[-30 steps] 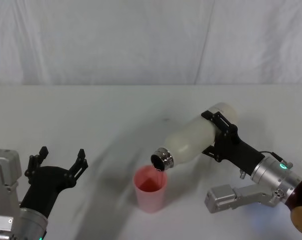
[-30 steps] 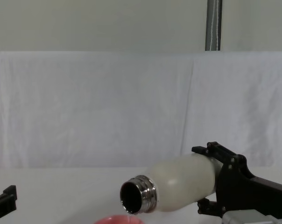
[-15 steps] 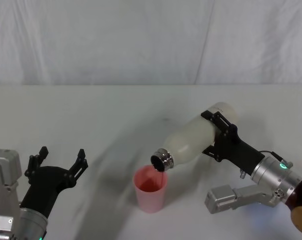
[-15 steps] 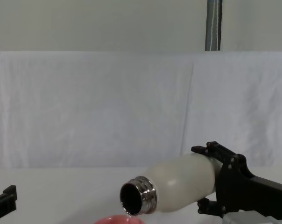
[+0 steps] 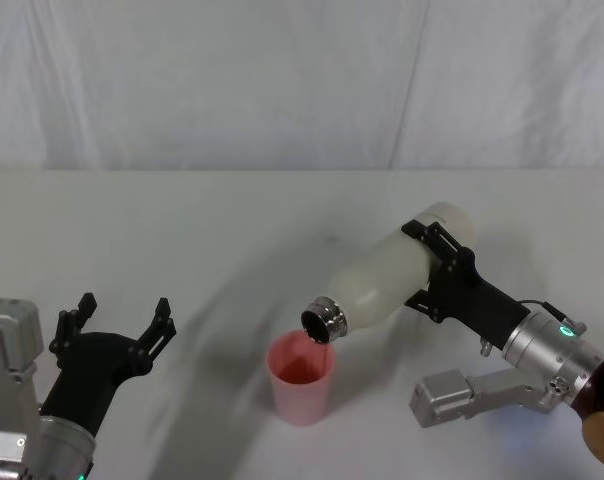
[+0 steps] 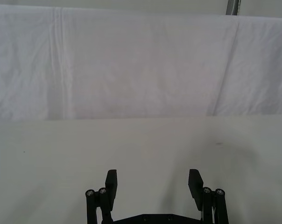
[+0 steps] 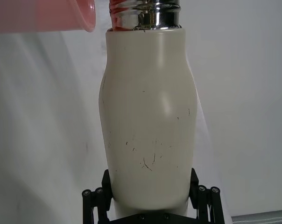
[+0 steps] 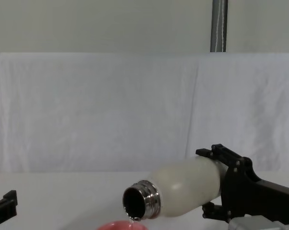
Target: Grasp the thermos with one hand and pour water into the cup lid.
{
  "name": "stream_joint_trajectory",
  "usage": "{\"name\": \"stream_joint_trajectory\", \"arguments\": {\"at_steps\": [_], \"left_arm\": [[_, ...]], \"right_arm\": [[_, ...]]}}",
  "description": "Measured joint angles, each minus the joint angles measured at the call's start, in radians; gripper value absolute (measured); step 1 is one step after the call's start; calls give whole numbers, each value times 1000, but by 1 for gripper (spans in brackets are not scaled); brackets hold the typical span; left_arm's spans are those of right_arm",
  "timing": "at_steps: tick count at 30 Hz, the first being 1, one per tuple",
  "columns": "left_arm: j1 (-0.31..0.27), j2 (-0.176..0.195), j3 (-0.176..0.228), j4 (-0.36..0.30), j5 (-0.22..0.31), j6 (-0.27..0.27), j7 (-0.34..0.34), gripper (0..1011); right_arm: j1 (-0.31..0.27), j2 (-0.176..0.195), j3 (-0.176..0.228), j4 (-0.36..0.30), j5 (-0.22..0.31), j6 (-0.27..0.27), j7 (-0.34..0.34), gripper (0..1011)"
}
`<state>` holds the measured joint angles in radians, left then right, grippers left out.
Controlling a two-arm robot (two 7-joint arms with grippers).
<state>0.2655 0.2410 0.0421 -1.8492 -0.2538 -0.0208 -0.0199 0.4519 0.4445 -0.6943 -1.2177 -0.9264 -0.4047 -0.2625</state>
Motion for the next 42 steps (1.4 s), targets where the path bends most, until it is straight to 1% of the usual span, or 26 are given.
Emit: {"name": "stream_joint_trajectory", "arguments": {"at_steps": [42], "left_arm": [[0, 0, 0, 0, 0, 0, 0, 1001]], "right_arm": [[-6, 2, -1, -10, 1, 3, 1, 955]]}}
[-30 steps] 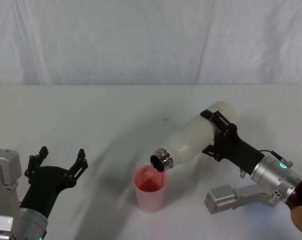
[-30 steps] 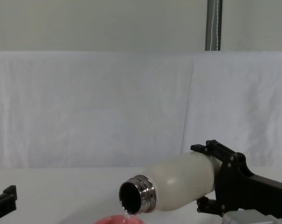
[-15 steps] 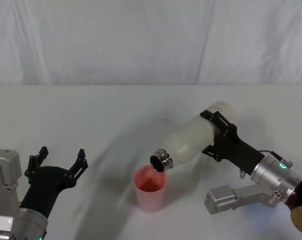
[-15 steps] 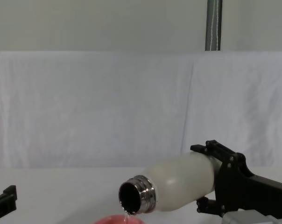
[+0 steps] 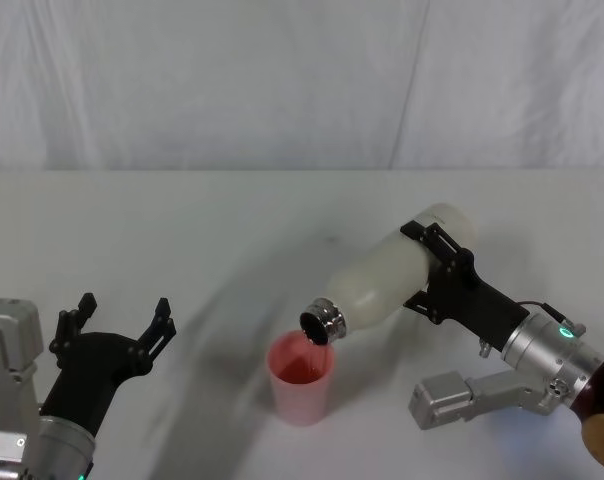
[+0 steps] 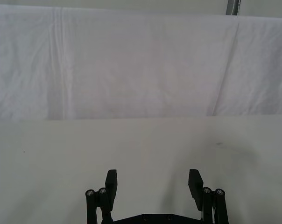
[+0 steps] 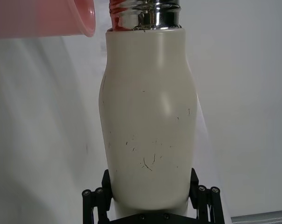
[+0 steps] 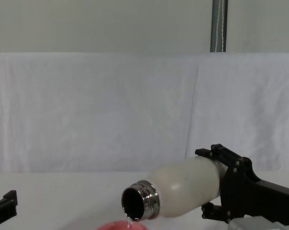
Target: Grasp the thermos with one hand and pour water into the cup lid.
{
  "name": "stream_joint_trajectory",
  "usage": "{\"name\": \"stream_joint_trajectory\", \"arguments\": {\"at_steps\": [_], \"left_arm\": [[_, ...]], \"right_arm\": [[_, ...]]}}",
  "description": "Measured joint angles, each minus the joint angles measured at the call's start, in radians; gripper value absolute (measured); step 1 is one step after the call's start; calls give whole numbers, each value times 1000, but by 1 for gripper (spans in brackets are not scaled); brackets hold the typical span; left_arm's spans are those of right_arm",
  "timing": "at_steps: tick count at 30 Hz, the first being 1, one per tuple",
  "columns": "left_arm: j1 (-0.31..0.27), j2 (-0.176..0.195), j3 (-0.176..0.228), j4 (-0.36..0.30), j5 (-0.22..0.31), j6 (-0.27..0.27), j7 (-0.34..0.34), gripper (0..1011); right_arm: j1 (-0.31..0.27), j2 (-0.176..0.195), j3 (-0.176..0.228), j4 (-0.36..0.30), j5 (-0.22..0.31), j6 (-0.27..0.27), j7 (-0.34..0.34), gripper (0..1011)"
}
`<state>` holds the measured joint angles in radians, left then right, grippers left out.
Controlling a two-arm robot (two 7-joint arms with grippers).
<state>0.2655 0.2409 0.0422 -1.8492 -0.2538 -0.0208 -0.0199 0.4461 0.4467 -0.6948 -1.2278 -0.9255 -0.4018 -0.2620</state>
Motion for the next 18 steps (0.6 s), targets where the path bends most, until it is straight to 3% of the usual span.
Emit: {"name": "stream_joint_trajectory", "arguments": {"at_steps": [18], "left_arm": [[0, 0, 0, 0, 0, 0, 0, 1001]], "right_arm": [[1, 2, 0, 0, -4, 1, -5, 955]]}}
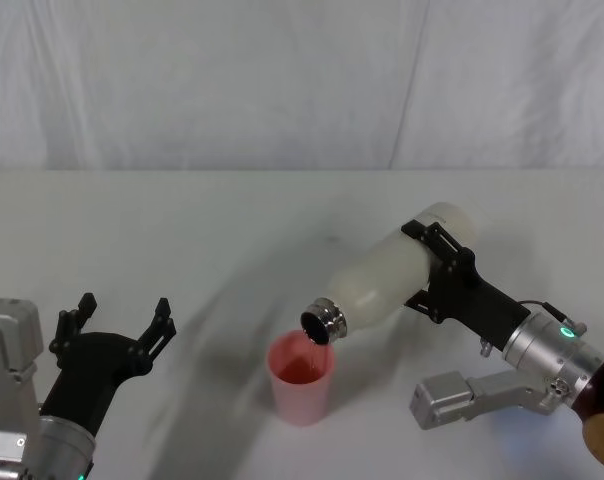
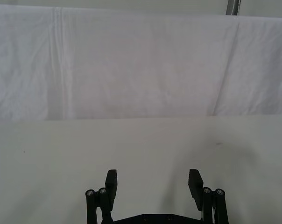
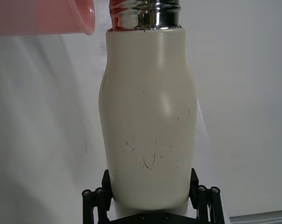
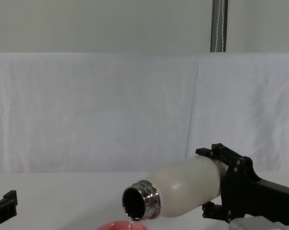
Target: Grasp the thermos with one hand and pour water into the cup lid.
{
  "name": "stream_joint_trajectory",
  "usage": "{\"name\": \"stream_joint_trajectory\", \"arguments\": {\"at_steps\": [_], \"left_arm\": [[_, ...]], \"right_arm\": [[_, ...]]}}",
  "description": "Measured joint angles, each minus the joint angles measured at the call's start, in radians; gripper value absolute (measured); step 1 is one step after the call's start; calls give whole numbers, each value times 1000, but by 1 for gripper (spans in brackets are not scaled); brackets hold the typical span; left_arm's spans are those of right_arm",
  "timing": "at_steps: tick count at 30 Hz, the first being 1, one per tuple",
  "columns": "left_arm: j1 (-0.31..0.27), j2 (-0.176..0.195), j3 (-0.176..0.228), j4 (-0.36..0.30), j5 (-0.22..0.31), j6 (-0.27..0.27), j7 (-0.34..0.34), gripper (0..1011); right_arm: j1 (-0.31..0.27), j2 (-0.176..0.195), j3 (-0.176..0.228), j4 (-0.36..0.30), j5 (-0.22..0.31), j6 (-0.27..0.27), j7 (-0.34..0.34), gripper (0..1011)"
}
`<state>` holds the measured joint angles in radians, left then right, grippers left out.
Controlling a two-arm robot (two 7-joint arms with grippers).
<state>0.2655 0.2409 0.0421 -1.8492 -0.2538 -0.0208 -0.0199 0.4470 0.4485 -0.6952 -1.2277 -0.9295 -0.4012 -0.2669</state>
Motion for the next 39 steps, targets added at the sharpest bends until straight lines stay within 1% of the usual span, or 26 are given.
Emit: {"name": "stream_joint_trajectory", "arguments": {"at_steps": [39], "left_arm": [[0, 0, 0, 0, 0, 0, 0, 1001]], "right_arm": [[10, 0, -6, 12, -8, -5, -9, 955]]}}
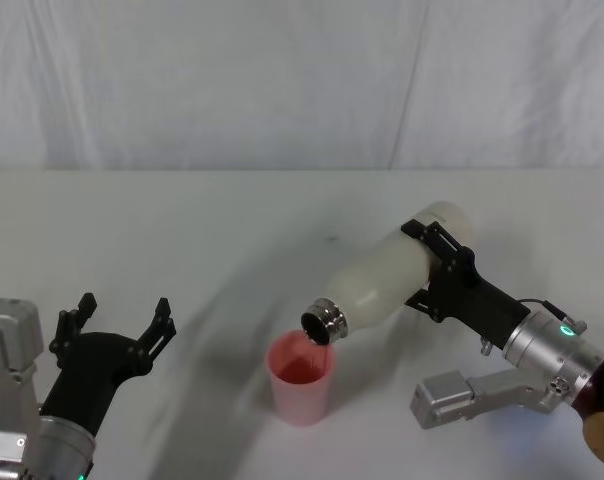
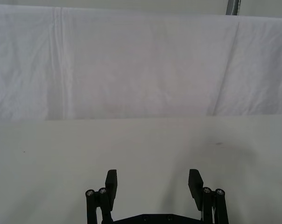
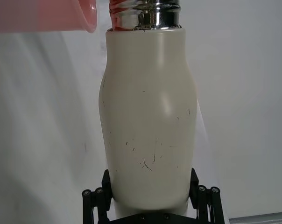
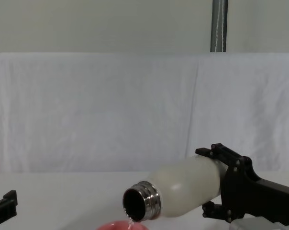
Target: Grasp the thermos with one hand and pour water into the cup lid.
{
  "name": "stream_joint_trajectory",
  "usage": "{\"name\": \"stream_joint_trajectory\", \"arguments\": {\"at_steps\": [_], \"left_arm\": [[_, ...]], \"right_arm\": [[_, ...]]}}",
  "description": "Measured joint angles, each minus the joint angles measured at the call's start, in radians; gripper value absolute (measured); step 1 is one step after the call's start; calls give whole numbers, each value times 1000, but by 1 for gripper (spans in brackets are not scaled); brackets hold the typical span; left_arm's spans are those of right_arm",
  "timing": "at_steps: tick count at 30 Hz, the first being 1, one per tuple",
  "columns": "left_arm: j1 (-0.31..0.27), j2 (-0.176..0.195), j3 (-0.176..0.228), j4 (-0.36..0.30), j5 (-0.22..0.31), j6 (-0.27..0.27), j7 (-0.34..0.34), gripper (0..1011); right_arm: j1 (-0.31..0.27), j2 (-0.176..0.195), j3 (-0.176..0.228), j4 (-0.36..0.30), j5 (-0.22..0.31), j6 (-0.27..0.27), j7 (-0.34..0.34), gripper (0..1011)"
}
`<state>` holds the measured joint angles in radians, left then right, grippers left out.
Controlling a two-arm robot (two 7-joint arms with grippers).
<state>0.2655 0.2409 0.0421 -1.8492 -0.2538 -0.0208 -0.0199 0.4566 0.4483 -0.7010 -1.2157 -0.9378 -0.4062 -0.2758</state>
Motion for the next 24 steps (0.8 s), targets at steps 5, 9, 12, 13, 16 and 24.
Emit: {"name": "stream_joint_trajectory", "arguments": {"at_steps": [5, 9, 12, 13, 16, 24], "left_arm": [[0, 0, 0, 0, 0, 0, 0, 1001], [0, 0, 0, 0, 0, 0, 0, 1001], [0, 0, 0, 0, 0, 0, 0, 1001], [0, 0, 0, 0, 0, 0, 0, 1001], [0, 0, 0, 0, 0, 0, 0, 1001], [0, 0, 0, 0, 0, 0, 0, 1001]], "right_arm": [[1, -1, -1, 2, -2, 1, -3, 955], [1, -1, -2, 2, -2, 2, -4, 955], [0, -1, -2, 3, -2, 2, -4, 955], [0, -1, -2, 3, -2, 2, -5, 955], [0, -1, -2, 4, -2, 2, -5, 955], [-1, -1, -3, 6, -2, 2, -6, 955]]}}
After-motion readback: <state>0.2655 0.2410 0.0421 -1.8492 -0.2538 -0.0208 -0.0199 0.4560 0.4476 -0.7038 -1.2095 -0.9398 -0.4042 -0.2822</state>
